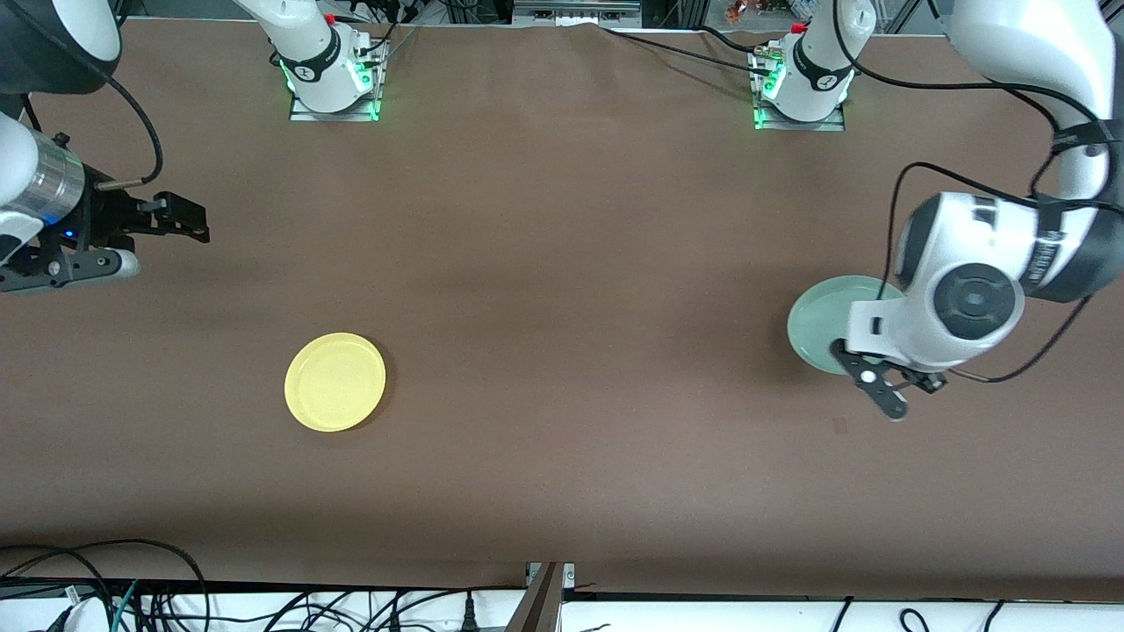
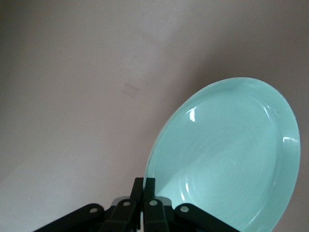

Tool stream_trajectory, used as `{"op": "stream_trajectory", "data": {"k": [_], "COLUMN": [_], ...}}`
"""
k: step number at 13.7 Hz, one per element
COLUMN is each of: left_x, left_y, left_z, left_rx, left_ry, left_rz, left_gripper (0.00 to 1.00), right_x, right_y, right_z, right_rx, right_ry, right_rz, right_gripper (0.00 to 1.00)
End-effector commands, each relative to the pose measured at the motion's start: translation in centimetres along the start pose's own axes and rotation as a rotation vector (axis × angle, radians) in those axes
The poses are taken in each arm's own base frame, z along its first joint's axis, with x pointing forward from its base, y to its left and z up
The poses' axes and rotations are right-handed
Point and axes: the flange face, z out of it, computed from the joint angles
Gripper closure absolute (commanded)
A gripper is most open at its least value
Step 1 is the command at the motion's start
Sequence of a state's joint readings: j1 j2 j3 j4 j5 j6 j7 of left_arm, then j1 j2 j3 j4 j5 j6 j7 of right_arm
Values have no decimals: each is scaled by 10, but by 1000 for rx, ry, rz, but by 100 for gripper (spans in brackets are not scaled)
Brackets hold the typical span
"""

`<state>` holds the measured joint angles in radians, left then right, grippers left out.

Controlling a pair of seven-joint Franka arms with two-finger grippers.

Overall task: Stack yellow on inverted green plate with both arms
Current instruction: 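Lift the green plate and flip it over with the left gripper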

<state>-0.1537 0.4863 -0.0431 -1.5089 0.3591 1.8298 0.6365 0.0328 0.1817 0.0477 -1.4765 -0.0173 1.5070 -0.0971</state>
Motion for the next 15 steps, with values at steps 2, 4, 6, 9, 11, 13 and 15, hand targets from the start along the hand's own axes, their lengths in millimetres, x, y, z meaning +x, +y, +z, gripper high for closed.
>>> {"op": "stream_trajectory", "data": {"k": [2,4,6,9,11,13,15], "left_x": [64,103,140,178,198,208,216], "left_y": [80,129,186,262,313,341,366], "left_z": [-32,-42,-41,-25,-8,8,9], "left_rx": [128,201,319,475,631,740,773], "left_ry": [-120,-155,-196,-228,-215,-209,-183], "left_rz": [-74,-137,-187,-304,-406,-461,-480], "left_gripper": [100,100,100,100,100,100,100], "right_x": [6,6,6,6,6,6,6], "right_y": [0,0,0,0,0,0,0], "right_z": [-2,-2,-3,-3,-3,-3,-3], "right_rx": [6,7,7,7,6,7,7], "right_ry": [6,6,8,8,8,8,8], "right_rz": [-22,-21,-22,-22,-20,-21,-21], "right_gripper": [0,0,0,0,0,0,0]}}
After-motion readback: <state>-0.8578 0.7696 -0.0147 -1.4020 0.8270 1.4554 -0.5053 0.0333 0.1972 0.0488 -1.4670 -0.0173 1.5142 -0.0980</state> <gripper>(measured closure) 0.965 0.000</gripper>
